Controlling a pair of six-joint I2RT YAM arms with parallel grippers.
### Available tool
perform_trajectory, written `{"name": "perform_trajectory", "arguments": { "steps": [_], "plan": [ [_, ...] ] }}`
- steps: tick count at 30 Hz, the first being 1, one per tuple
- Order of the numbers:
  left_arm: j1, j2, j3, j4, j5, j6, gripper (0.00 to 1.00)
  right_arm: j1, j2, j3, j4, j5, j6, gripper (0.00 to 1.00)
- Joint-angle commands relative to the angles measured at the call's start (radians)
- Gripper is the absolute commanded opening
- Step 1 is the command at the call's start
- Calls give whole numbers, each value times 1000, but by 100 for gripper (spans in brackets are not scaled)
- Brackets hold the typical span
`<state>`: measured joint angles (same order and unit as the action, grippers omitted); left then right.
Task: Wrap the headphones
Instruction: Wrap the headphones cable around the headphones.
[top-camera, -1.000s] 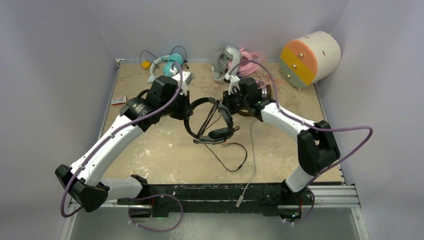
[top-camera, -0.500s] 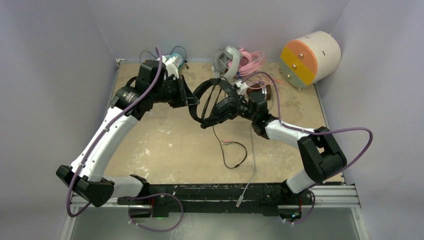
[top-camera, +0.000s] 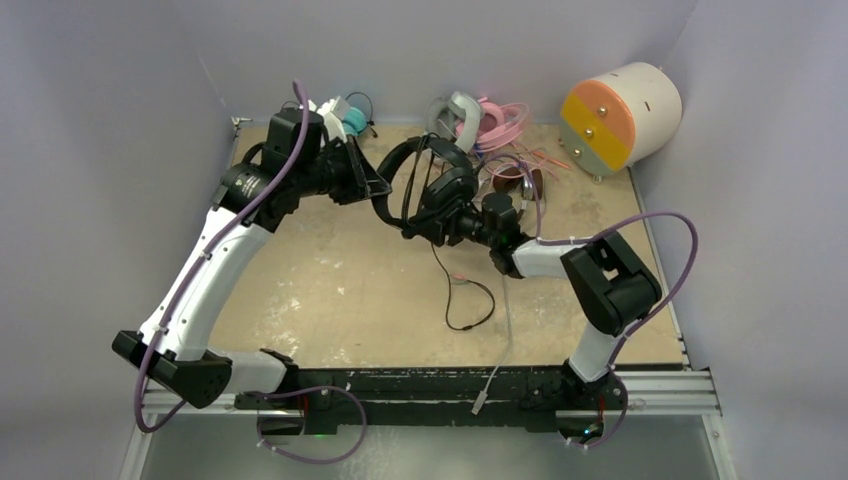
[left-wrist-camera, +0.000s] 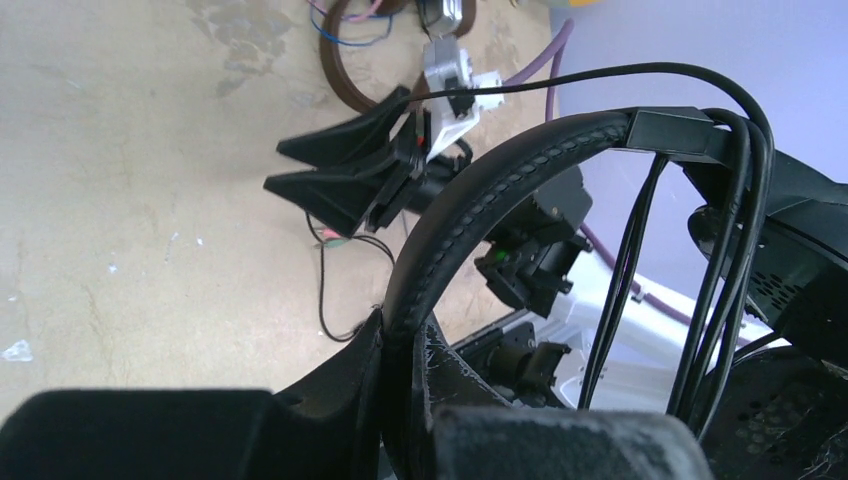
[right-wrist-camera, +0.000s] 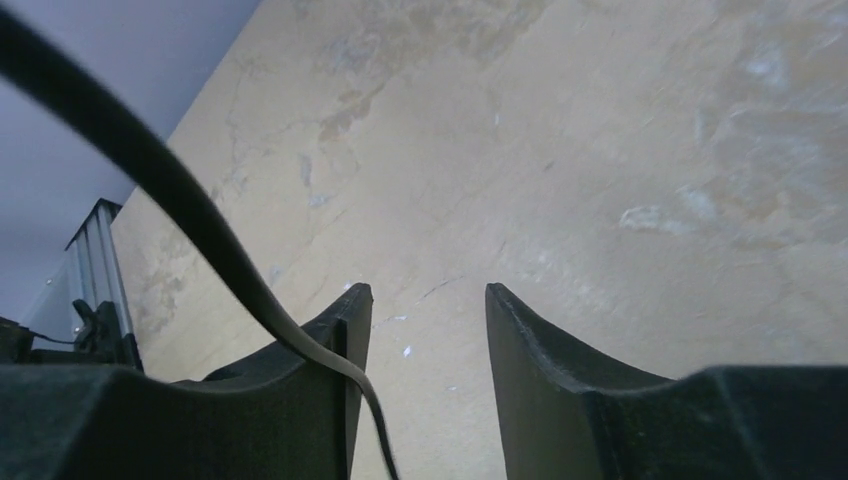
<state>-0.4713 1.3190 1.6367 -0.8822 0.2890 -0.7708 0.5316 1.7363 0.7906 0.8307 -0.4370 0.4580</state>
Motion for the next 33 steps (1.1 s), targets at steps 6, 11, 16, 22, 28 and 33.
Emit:
{"name": "perform_trajectory", "arguments": {
  "steps": [6, 11, 16, 22, 28, 33],
  "plan": [
    [25, 42, 122, -53, -230, -43, 0, 131, 9, -37, 69, 67, 36, 26],
    [39, 83, 166, -88, -363, -40, 0, 188, -62, -111, 75, 66, 13, 0],
    [77, 121, 163, -90, -517, -64, 0, 267, -174, -173, -1, 52, -21, 0],
    [142, 213, 194, -95, -556, -80, 0, 416, -310, -126, -267, 86, -169, 0],
    [148, 246, 138, -69, -612, -126, 0, 499, -392, -9, -446, 64, -217, 0],
    [148, 226, 24, -18, -670, -131, 0, 511, -404, 148, -637, 61, -227, 0]
  ]
}}
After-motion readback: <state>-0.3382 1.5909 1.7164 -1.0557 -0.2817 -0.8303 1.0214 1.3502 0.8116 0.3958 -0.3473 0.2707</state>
